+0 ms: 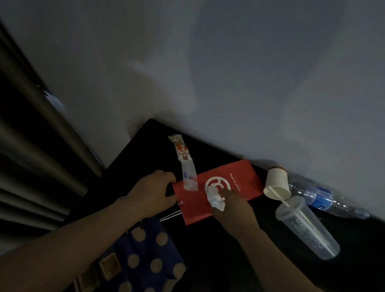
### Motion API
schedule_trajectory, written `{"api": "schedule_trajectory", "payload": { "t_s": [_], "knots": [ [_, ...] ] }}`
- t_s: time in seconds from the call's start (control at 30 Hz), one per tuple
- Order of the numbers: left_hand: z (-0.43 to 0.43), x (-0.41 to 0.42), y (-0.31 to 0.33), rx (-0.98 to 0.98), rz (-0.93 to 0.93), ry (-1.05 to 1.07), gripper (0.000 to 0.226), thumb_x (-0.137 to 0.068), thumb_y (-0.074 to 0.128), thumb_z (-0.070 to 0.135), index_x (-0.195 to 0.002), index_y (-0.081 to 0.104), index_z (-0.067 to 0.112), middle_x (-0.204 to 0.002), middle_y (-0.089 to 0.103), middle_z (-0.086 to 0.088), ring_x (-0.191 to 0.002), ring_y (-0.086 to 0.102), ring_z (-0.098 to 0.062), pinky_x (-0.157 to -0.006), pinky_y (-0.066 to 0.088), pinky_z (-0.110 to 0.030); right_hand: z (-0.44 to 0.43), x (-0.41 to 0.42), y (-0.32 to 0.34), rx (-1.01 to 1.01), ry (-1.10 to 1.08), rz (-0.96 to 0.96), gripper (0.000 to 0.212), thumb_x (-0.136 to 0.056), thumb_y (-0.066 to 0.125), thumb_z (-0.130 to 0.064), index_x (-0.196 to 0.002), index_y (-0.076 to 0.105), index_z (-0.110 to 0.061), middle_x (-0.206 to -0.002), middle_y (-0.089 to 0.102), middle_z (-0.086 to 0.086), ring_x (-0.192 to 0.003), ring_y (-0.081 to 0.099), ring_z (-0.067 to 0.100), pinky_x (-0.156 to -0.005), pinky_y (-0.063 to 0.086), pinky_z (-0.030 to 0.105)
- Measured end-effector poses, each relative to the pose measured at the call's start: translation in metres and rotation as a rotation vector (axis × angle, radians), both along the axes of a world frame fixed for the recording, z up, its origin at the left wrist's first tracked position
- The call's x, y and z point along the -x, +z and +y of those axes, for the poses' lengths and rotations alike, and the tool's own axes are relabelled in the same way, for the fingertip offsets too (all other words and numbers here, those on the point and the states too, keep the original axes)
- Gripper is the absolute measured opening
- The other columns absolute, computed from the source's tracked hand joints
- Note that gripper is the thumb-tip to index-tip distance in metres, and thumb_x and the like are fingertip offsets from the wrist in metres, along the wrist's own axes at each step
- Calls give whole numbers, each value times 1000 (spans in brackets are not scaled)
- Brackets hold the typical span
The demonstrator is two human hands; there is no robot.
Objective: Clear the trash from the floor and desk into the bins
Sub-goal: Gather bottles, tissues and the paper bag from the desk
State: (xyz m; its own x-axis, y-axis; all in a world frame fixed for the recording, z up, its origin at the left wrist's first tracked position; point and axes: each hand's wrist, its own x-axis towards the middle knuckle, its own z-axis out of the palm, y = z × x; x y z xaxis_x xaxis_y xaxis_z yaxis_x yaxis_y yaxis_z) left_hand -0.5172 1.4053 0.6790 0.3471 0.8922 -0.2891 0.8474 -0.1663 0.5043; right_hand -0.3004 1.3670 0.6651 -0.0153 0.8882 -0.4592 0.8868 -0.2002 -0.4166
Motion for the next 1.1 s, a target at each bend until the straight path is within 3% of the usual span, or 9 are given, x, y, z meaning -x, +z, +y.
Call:
{"api": "schedule_trajectory", "payload": {
  "t_s": [0.07,0.17,0.3,0.4,0.53,0.67,0.87,1.03,1.1],
  "knots": [
    [12,-6,-8,11,-5,-7,47,-86,64,39,-125,52,16,-118,52,-5,-99,56,-17,-81,48,-28,4,0,-15,-7,-52,-3,63,-93,58,-26,-148,30,-15,-147,40,10,-131,44,25,-105,39,34],
    [27,-18,-19,21,-16,-16,46,-86,63,39,-126,50,18,-119,47,-6,-98,56,-20,-75,43,-25,8,0,-33,1,-94,-6,67,-90,62,-25,-147,29,-19,-146,39,9,-129,45,25,-102,42,35],
    [40,-35,-36,72,-3,10,62,-87,63,35,-141,37,18,-128,39,-13,-106,54,-25,-87,47,-28,2,-2,-44,-8,-110,-34,60,-93,55,-20,-147,29,-19,-139,47,8,-121,53,23,-99,47,33],
    [43,-47,-47,115,58,63,68,-87,62,41,-144,32,18,-128,40,-17,-107,55,-31,-89,48,-33,-15,-3,-46,-83,-149,-17,48,-94,54,-20,-139,39,-18,-130,54,6,-113,57,19,-94,47,28],
    [42,-55,-57,122,80,86,52,-88,64,32,-132,47,11,-125,47,-18,-108,55,-32,-91,49,-38,-32,-3,-49,-58,-169,25,48,-91,59,-29,-134,43,-14,-122,55,6,-107,57,20,-88,48,31],
    [34,-55,-59,23,5,141,33,-85,68,17,-112,61,1,-120,54,-18,-106,56,-30,-88,48,-35,-43,0,-50,-11,-222,15,42,-94,54,-21,-134,41,-16,-114,62,8,-101,62,21,-82,51,31],
    [-5,-35,-33,-56,-118,139,31,-84,69,16,-111,63,1,-114,54,-15,-97,57,-26,-83,45,-29,-83,-9,-23,-59,-235,58,34,-91,54,-15,-124,48,-16,-98,63,3,-80,59,16,-57,37,21],
    [-71,-5,-12,-45,-176,134,25,-86,67,17,-108,63,5,-103,50,-5,-86,50,-13,-73,35,-22,-139,-9,4,-121,-191,113,32,-88,57,-14,-119,51,-16,-92,63,0,-76,59,14,-58,43,21],
    [-97,5,-6,-19,-172,157,24,-87,67,18,-107,63,5,-103,51,-6,-86,53,-17,-75,38,-24,-161,-7,10,-113,-155,134,31,-87,58,-13,-118,53,-17,-84,59,-7,-69,56,5,-53,38,12]
  ]
}}
